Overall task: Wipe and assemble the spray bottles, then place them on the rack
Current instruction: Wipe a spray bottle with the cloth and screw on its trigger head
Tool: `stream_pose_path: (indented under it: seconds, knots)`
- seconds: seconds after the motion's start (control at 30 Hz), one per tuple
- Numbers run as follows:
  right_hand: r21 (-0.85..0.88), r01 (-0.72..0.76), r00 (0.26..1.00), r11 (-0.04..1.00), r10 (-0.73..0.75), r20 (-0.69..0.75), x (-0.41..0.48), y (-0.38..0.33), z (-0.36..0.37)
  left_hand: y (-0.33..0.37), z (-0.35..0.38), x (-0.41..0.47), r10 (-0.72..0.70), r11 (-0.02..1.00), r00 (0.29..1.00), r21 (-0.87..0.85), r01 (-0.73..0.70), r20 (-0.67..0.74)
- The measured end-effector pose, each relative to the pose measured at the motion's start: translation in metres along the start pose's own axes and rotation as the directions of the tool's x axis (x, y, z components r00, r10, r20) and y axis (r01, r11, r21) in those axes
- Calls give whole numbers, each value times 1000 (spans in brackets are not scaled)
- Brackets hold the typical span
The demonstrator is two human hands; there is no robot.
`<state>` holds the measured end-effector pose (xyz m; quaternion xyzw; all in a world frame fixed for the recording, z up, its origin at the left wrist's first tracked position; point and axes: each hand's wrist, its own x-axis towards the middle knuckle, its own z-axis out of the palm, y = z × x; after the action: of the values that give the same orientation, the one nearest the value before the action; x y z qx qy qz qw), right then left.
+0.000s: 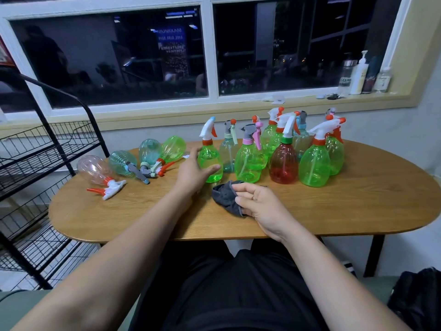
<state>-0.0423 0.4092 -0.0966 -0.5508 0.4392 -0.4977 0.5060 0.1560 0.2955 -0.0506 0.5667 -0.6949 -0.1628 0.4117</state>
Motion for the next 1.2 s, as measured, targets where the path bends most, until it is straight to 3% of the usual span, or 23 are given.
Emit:
stream_pose_path:
  seconds: [0.17,0.4,0.7,0.83,0.93,1.2]
  knots:
    - [-5,15,1000,1000,-15,13,1,2,-1,-5,-8,-5,42,999,999,30,-42,20]
    - [1,20,1000,1000,-20,22,0,1,-1,-45,-64,-27,127,957,988,275,-98,-89]
    - [-6,25,999,1000,-25,27,-2,-3,3,-114,-141,-55,-12,863,953,478,164,-304]
    - [-18,28,999,999,-28,27,-2,-3,3,-132,-154,-55,-177,756,949,581,301,-262]
    - [-34,36,999,999,-35,24,-2,-3,2,-138,-157,-52,-256,701,947,637,320,-195]
    - [-37,39,999,999,-38,31,-4,-5,2,-130,-155,-69,-189,676,965,688,264,-185]
